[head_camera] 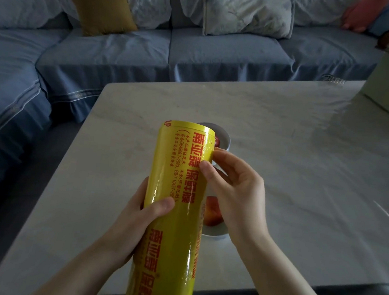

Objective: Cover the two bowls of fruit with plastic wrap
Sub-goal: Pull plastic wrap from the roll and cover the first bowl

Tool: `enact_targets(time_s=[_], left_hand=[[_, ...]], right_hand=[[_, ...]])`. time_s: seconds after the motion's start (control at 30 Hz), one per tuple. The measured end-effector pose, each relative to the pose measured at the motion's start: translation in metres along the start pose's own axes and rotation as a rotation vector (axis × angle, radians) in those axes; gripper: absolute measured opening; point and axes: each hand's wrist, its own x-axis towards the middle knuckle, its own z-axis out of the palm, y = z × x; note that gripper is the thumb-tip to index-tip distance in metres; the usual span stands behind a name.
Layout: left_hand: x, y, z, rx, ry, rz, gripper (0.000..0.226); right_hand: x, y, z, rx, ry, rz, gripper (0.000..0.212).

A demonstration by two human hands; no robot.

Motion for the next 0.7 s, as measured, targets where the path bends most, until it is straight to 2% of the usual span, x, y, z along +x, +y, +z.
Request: enact_targets(time_s=[0.1, 0.23, 0.33, 0.43, 0.53, 0.7], left_hand=[[0.001, 0.000, -0.002, 0.009, 0.010, 0.007, 0.076], [0.002, 0.000, -0.003, 0.023, 0.008, 0.017, 0.099], [0.003, -0.002, -0.005, 0.021, 0.012, 0.019, 0.091], [0.003, -0.004, -0.006, 0.023, 0.015, 0.021, 0.075], [0.001, -0.003, -0.006, 0.040, 0.011, 0.033, 0.081], [-0.002, 0.000, -0.011, 0.071, -0.040, 0.032, 0.070]], right_hand=[[0.000, 0.000, -0.001, -0.009, -0.006, 0.014, 0.032], [-0.001, 0.001, 0.002, 0.046, -0.030, 0.040, 0.017], [0.000, 0.001, 0.001, 0.104, -0.041, 0.097, 0.033], [-0.001, -0.005, -0.002, 0.133, -0.050, 0.109, 0.018], [-0.001, -0.006, -0.003, 0.076, 0.031, 0.143, 0.009], [0.012, -0.002, -0.009, -0.060, 0.033, 0.126, 0.011]])
